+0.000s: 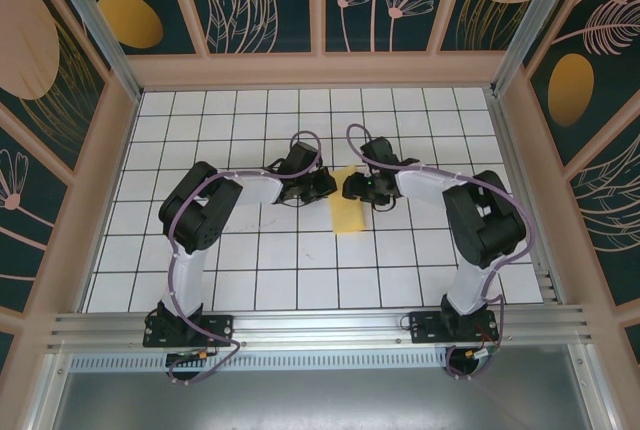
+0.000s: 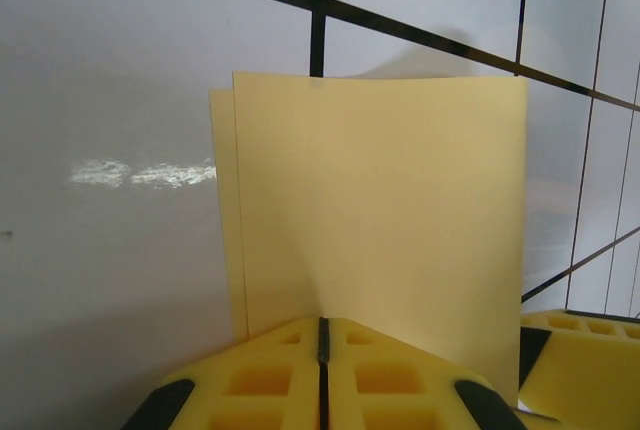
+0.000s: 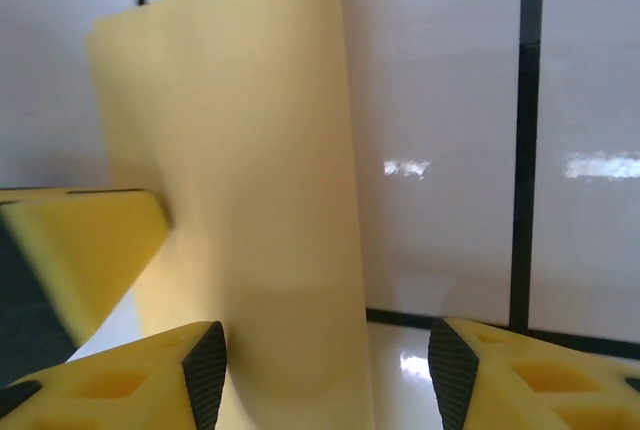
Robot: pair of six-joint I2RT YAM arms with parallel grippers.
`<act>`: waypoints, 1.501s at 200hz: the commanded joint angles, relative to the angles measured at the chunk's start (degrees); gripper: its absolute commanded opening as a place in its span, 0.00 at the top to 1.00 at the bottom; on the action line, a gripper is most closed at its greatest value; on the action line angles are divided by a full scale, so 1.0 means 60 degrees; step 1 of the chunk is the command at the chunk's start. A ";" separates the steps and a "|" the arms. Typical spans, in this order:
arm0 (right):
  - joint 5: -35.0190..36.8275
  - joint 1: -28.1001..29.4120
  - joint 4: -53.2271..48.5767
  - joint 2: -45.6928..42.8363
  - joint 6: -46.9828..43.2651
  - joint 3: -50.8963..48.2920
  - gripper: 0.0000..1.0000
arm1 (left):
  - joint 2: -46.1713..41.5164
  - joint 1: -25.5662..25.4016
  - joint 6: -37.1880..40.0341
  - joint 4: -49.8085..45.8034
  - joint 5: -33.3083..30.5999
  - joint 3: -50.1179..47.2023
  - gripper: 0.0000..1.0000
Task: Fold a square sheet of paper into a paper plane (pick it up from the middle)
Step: Hold the square sheet of paper at the center of the table, then first fold in half a square sheet of paper at the center of the table.
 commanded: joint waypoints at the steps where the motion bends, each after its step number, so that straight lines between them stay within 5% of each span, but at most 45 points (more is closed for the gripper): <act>1: -0.1551 -0.0366 0.1277 -0.0980 0.0053 -0.0277 0.44 | 0.0672 0.0003 0.0298 -0.1217 -0.0710 -0.0166 0.92; 42: -0.2724 -0.0420 0.1312 -0.0430 -0.0368 0.0139 0.68 | 0.0713 0.0003 0.0284 -0.1246 -0.0809 -0.0130 0.93; 78: -0.3188 -0.0478 0.1285 0.0299 -0.0434 0.0342 0.78 | 0.0773 0.0006 0.0284 -0.1320 -0.0856 -0.0127 0.93; 232: -0.3166 -0.1027 0.1367 0.1138 -0.0963 -0.0375 0.80 | 0.0781 -0.0002 0.0105 -0.1452 -0.1076 -0.0203 0.94; 300: -0.4559 -0.0990 0.1364 -0.0116 -0.0854 -0.0947 0.80 | 0.0733 -0.0004 0.0038 -0.1351 -0.1098 -0.0276 0.94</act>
